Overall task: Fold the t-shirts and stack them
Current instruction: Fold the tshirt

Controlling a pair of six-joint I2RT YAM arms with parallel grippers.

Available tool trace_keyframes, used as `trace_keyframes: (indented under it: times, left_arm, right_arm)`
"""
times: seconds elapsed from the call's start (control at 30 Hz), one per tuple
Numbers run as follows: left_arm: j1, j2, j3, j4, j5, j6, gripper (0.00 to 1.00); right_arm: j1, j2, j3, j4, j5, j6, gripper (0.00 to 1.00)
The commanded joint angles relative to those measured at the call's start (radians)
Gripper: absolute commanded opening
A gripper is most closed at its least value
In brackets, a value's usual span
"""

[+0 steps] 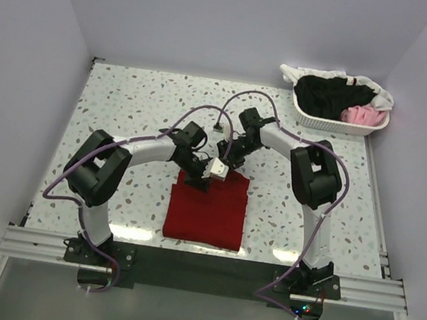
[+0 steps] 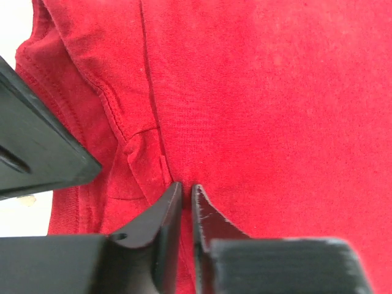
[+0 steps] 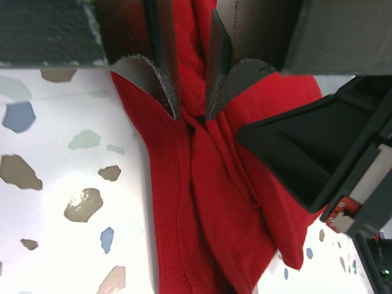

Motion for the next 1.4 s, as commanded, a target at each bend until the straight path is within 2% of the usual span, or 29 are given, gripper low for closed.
trace_keyframes:
  times: [0.0,0.07,0.23,0.47,0.83,1.23,1.37]
  left_arm:
    - [-0.013,-0.010,0.014,0.011,0.025,-0.003,0.11]
    - [-0.018,-0.033,0.012,0.002,0.033,0.000,0.00]
    - [-0.038,-0.130,-0.015,0.008,0.011,-0.015,0.00]
    - [-0.081,-0.286,-0.097,0.141,-0.118,-0.072,0.00]
    - [-0.081,-0.297,-0.074,0.281,-0.294,-0.083,0.00]
    - [-0.065,-0.303,-0.164,0.503,-0.417,-0.003,0.00]
    - [-0.065,-0.310,-0.225,0.600,-0.464,0.008,0.00]
  right_arm:
    - [0.012,0.022,0.040,0.023,-0.005,-0.003,0.26]
    - [0.018,0.043,0.050,0.016,-0.001,-0.014,0.26]
    - [0.023,0.075,0.053,-0.010,0.025,-0.068,0.25]
    - [0.024,0.109,0.053,-0.043,0.016,-0.126,0.24]
    - [0.023,0.166,0.121,-0.187,-0.053,-0.263,0.21]
    - [0.021,0.180,0.136,-0.219,-0.061,-0.286,0.21]
    - [0.013,0.178,0.150,-0.227,-0.036,-0.284,0.25]
